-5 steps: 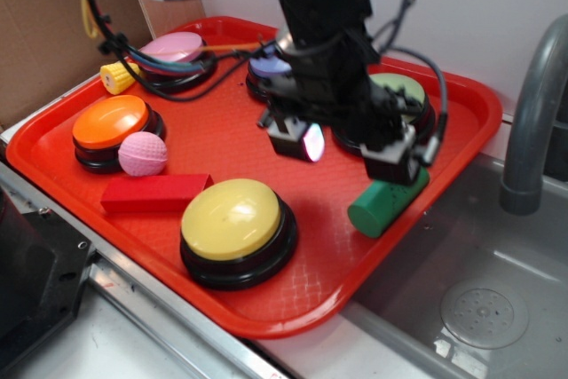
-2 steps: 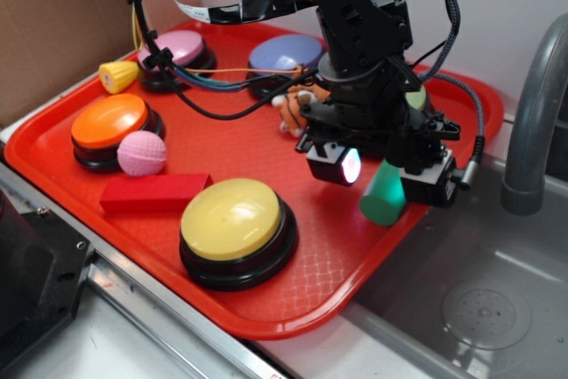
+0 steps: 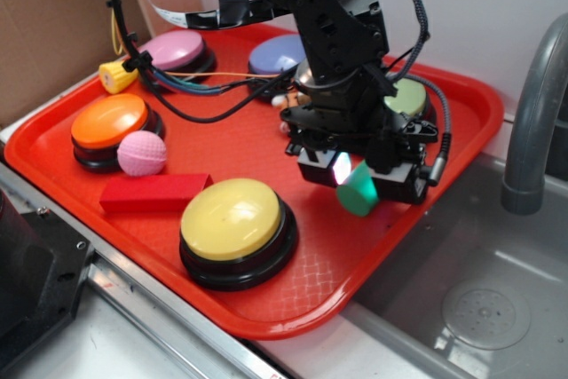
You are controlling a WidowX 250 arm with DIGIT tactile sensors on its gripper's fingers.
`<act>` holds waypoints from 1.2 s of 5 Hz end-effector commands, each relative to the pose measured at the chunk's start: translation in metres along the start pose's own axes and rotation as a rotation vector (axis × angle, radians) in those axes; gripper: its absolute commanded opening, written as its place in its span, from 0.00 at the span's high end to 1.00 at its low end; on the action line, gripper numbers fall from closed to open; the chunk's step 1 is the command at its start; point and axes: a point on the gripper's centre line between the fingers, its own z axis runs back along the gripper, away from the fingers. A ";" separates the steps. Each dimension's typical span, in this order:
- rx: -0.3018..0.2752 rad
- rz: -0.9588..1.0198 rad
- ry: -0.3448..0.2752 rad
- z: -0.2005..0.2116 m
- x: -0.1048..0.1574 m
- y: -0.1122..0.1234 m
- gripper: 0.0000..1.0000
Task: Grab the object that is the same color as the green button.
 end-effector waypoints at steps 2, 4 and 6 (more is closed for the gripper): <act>-0.019 -0.054 0.018 0.043 0.012 0.010 1.00; 0.079 -0.143 0.107 0.129 0.029 0.053 1.00; 0.196 -0.073 0.058 0.179 0.026 0.118 1.00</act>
